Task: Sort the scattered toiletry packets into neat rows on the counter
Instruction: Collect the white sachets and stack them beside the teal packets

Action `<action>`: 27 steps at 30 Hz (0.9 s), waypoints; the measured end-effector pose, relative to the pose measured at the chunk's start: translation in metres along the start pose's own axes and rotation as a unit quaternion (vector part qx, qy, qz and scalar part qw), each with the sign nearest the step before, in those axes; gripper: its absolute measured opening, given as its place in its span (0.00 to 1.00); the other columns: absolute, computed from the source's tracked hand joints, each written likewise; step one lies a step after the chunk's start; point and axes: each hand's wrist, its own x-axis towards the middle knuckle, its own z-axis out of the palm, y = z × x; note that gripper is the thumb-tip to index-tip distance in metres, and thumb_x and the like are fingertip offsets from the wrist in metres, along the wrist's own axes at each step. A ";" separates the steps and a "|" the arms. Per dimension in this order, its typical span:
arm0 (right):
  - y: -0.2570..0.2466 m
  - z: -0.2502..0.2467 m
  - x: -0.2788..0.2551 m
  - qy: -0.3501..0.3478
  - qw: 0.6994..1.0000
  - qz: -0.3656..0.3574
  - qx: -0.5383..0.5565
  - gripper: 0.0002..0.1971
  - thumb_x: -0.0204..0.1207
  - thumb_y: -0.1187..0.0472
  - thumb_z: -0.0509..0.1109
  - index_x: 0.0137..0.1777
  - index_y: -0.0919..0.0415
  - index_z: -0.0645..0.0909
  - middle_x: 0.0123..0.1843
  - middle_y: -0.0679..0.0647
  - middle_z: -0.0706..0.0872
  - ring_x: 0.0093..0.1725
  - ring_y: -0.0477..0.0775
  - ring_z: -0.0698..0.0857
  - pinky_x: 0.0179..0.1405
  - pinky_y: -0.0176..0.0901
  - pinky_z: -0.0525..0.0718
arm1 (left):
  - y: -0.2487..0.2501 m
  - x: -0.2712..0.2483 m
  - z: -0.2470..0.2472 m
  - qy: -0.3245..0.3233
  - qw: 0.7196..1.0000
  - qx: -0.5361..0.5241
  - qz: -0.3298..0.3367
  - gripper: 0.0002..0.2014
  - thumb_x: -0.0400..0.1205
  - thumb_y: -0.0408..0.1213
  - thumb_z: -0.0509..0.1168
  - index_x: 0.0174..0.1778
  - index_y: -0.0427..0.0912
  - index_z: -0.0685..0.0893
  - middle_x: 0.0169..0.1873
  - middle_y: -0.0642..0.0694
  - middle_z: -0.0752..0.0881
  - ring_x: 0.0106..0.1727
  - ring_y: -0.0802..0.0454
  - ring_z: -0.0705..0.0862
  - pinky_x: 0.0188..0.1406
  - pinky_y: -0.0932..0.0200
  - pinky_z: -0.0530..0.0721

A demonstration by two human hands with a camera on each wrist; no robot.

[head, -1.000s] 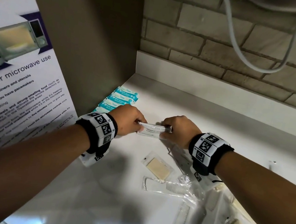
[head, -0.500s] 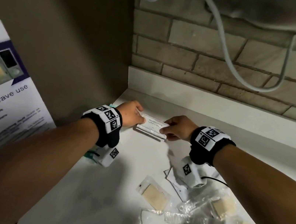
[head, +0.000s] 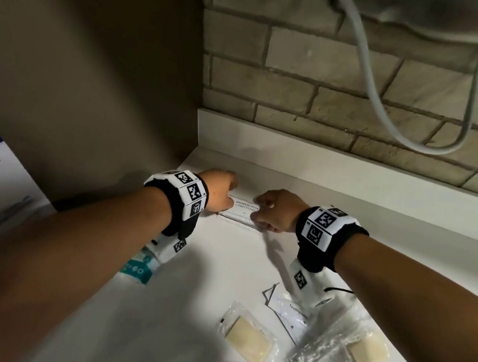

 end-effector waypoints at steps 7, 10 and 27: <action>-0.006 -0.004 -0.003 -0.033 0.994 -0.043 -0.095 0.36 0.71 0.45 0.74 0.77 0.57 0.72 0.71 0.53 0.80 0.69 0.56 0.80 0.62 0.36 0.73 | 0.014 0.000 -0.016 -0.061 0.994 0.074 0.049 0.34 0.74 0.45 0.72 0.77 0.43 0.72 0.70 0.45 0.80 0.67 0.44 0.81 0.59 0.60 0.78; -0.010 -0.004 -0.004 -0.029 0.987 -0.053 -0.146 0.35 0.67 0.47 0.78 0.73 0.60 0.76 0.67 0.56 0.84 0.65 0.58 0.82 0.63 0.42 0.79 | 0.018 0.001 -0.015 -0.088 0.987 0.123 0.061 0.32 0.64 0.47 0.79 0.65 0.44 0.80 0.53 0.47 0.87 0.51 0.45 0.86 0.52 0.54 0.86; -0.011 0.005 0.009 0.002 0.986 -0.041 -0.159 0.20 0.61 0.53 0.81 0.52 0.60 0.87 0.45 0.55 0.89 0.41 0.55 0.82 0.39 0.39 0.76 | 0.015 0.010 -0.009 -0.073 0.987 0.131 0.063 0.25 0.63 0.41 0.83 0.56 0.50 0.87 0.48 0.50 0.91 0.47 0.47 0.88 0.48 0.58 0.84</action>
